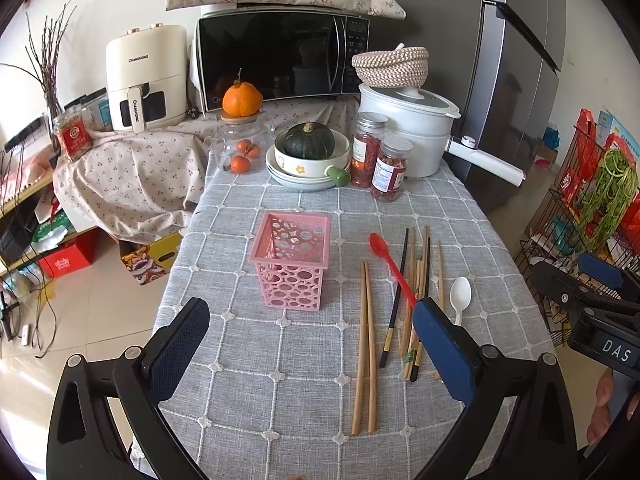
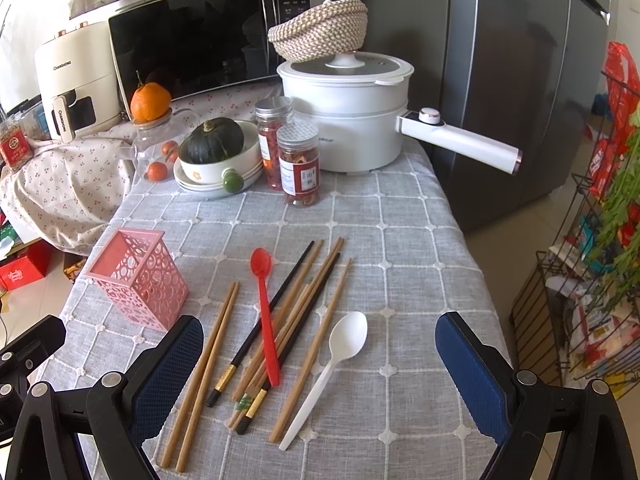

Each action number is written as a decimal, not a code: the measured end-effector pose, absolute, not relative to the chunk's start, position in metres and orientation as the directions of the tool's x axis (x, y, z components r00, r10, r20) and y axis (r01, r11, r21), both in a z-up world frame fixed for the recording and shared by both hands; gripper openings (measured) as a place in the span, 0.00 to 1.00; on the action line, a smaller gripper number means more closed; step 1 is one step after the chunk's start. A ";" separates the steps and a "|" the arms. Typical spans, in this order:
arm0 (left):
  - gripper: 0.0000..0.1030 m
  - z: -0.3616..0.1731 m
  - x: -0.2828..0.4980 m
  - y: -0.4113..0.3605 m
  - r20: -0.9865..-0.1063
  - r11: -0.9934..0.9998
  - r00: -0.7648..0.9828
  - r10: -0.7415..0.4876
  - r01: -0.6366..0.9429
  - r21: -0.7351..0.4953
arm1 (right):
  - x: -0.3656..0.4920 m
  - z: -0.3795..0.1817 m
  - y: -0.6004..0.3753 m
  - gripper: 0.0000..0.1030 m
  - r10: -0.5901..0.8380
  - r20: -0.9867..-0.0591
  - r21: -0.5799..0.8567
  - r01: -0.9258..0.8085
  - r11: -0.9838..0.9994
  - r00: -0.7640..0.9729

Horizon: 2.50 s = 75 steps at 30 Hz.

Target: Organize utensils

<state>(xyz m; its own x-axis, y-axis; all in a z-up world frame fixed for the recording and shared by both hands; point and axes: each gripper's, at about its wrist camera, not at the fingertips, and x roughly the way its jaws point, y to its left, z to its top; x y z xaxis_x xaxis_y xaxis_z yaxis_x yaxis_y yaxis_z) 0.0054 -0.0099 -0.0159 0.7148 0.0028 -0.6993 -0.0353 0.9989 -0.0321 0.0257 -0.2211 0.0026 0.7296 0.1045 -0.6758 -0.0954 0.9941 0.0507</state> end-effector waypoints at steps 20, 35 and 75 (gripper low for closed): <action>1.00 -0.018 0.004 -0.009 -0.700 0.999 0.714 0.003 -0.036 -0.032 | 0.025 -0.001 -0.217 0.94 0.109 -0.680 0.048 -0.104 0.993 0.725; 1.00 -0.018 0.003 -0.008 -0.698 0.999 0.716 0.009 -0.039 -0.027 | 0.024 -0.001 -0.218 0.94 0.110 -0.679 0.048 -0.105 0.993 0.726; 0.78 -0.030 0.092 -0.075 -0.829 0.976 0.523 -0.197 0.186 -0.115 | 0.097 -0.035 -0.283 0.94 0.127 -0.836 0.135 -0.025 0.991 0.533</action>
